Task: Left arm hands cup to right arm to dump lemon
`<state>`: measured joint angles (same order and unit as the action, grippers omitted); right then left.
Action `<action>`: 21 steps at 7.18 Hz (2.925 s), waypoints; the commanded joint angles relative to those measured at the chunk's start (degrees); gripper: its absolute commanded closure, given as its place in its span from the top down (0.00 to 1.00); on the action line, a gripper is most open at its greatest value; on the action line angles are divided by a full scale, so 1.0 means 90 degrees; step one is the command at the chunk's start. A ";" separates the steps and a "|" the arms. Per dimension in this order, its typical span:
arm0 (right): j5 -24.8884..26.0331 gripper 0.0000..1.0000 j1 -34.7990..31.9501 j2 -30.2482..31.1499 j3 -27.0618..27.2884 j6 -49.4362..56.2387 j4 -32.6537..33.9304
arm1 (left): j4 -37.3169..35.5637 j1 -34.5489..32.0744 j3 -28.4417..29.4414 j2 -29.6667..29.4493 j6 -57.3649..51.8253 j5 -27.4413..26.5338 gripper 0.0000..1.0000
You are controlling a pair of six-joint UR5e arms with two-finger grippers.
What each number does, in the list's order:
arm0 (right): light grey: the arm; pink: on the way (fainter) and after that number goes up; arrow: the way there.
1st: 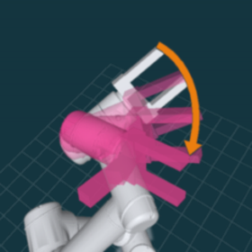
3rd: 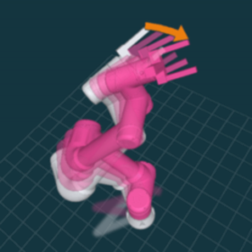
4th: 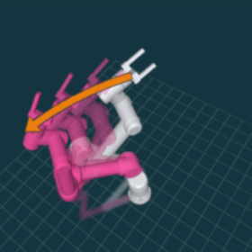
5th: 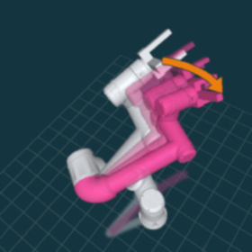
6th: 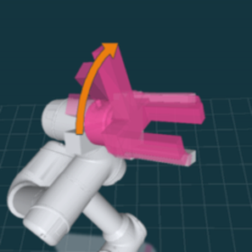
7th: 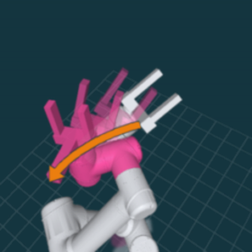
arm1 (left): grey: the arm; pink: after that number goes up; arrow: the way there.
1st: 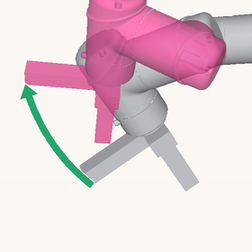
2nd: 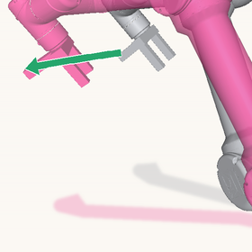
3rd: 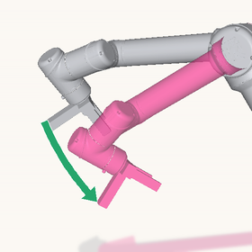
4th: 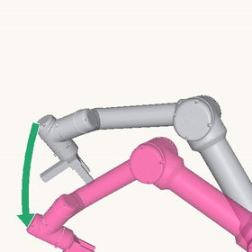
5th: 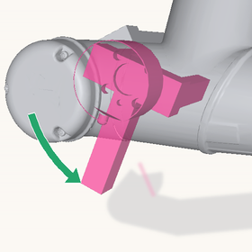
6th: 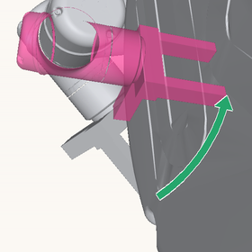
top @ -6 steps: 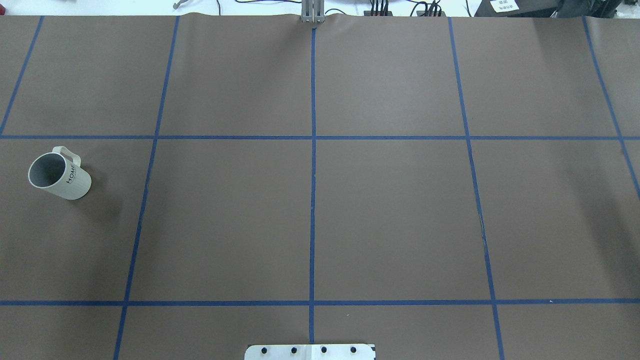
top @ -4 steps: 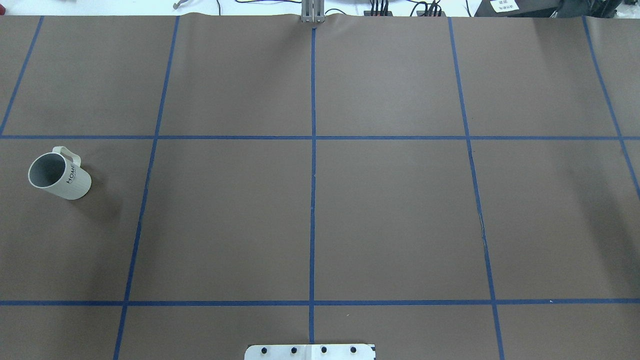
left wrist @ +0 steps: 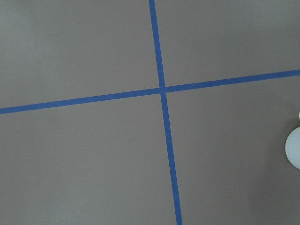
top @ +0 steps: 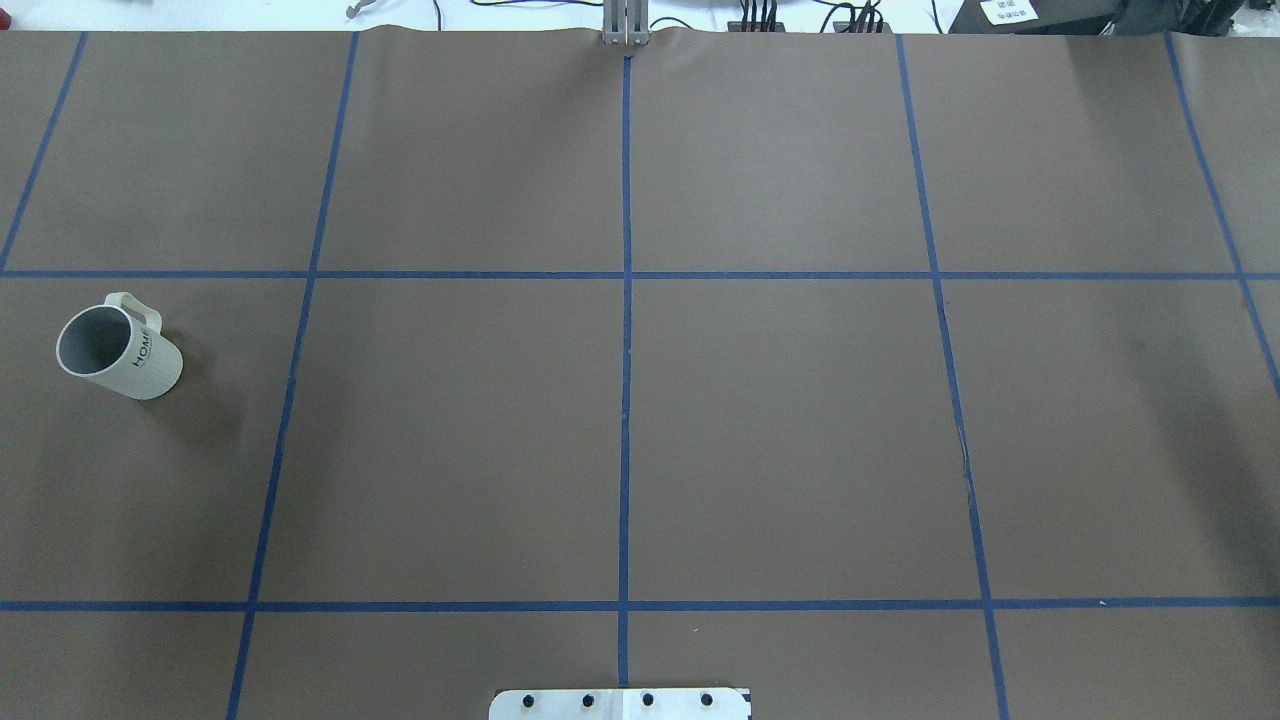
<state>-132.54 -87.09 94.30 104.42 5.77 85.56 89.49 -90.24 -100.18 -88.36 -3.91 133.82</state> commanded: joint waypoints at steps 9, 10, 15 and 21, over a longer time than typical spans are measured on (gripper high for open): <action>-0.0079 1.00 0.1257 -0.0632 0.0058 -0.2473 -0.2388 | 0.4677 0.2238 0.0711 0.0010 0.4156 -0.0528 1.00; 0.0009 1.00 0.1366 -0.0653 0.0048 -0.2487 -0.2388 | 0.4812 0.2765 0.0673 0.0148 0.4735 -0.0872 1.00; 0.0019 1.00 0.1357 -0.0673 0.0009 -0.2477 -0.2398 | 0.5154 0.3346 0.0662 0.0452 0.4888 -0.1334 0.86; 0.0019 1.00 0.1357 -0.0683 0.0018 -0.2477 -0.2398 | 0.5135 0.3366 0.0186 0.0636 0.4810 -0.1286 0.00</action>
<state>-132.36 -74.86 88.16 104.51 -16.52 63.98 135.83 -59.96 -96.50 -83.87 39.42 121.96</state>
